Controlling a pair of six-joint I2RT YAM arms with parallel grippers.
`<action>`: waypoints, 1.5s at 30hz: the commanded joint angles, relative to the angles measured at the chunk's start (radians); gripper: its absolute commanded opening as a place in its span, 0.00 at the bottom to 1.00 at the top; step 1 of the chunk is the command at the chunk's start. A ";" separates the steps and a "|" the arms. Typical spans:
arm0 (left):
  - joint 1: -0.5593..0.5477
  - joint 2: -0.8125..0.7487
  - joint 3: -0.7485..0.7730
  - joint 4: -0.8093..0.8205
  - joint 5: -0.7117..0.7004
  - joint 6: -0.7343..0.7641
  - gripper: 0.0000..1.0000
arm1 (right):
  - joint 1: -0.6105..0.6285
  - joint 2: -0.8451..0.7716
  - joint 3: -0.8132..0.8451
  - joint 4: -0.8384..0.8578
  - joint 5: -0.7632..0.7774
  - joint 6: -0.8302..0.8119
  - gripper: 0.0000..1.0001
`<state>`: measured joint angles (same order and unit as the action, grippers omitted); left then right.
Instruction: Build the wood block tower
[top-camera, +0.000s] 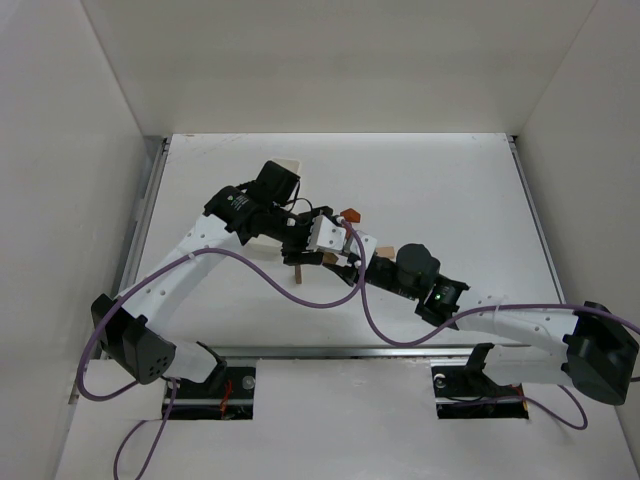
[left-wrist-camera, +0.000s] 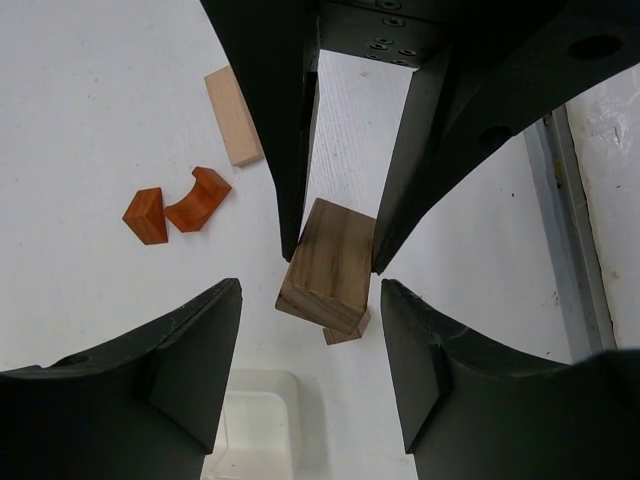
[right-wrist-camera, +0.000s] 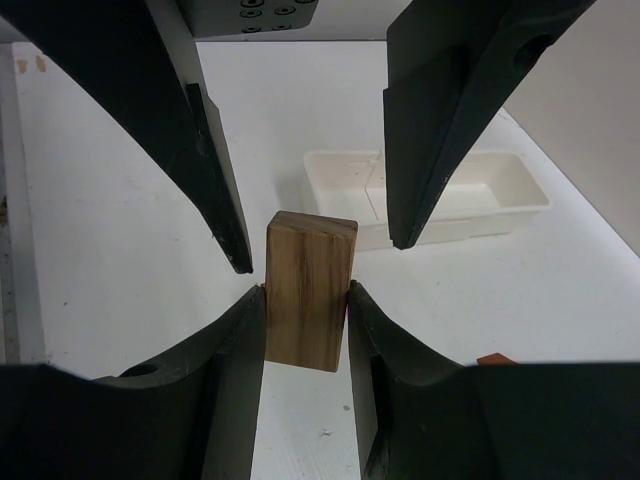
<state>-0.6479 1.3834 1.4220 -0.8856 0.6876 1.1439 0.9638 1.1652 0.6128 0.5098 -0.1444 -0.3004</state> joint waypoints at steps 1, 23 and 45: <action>-0.002 -0.034 0.014 0.007 0.044 0.010 0.54 | 0.010 -0.007 0.033 0.078 0.000 -0.011 0.00; -0.002 -0.043 -0.017 -0.004 0.053 0.010 0.25 | 0.010 0.011 0.042 0.108 0.020 -0.002 0.00; -0.002 -0.001 0.038 -0.075 -0.013 -0.147 0.00 | 0.010 -0.021 0.012 0.078 0.124 0.058 0.71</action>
<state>-0.6476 1.3796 1.4296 -0.9283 0.6765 1.0447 0.9703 1.1816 0.6170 0.5293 -0.0673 -0.2615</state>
